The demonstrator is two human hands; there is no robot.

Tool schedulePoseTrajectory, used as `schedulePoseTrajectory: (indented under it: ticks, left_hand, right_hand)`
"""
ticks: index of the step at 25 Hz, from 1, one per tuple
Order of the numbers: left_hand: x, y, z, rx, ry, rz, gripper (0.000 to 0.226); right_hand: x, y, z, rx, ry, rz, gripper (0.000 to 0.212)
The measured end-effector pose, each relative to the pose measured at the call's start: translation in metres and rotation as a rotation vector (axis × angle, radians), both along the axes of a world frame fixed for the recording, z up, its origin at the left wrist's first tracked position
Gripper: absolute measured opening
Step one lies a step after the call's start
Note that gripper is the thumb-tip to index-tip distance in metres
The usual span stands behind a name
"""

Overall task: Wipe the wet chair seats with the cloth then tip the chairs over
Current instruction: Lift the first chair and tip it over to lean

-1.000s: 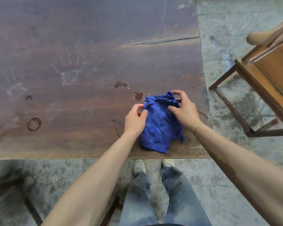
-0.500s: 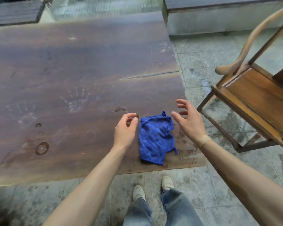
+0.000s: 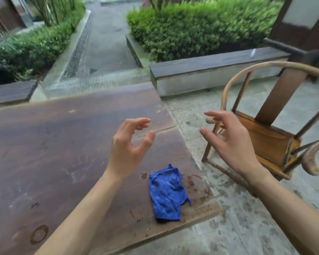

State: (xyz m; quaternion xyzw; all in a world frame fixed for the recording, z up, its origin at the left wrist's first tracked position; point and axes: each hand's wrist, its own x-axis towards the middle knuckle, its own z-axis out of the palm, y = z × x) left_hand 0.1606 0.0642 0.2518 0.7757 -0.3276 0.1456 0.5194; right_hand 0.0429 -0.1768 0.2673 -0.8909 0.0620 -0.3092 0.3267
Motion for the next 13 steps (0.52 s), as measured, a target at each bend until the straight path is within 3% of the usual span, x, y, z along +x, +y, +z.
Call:
schedulePoseTrajectory:
  ticks: [6, 13]
  left_hand:
    - [-0.006, -0.042, 0.058, 0.126, -0.442, -0.094, 0.043]
    - [-0.043, -0.177, 0.087, 0.087, -0.606, -0.282, 0.054]
  right_hand:
    - [-0.06, -0.047, 0.062, -0.205, -0.109, -0.168, 0.046]
    - [-0.174, -0.137, 0.089, -0.458, -0.171, -0.482, 0.051]
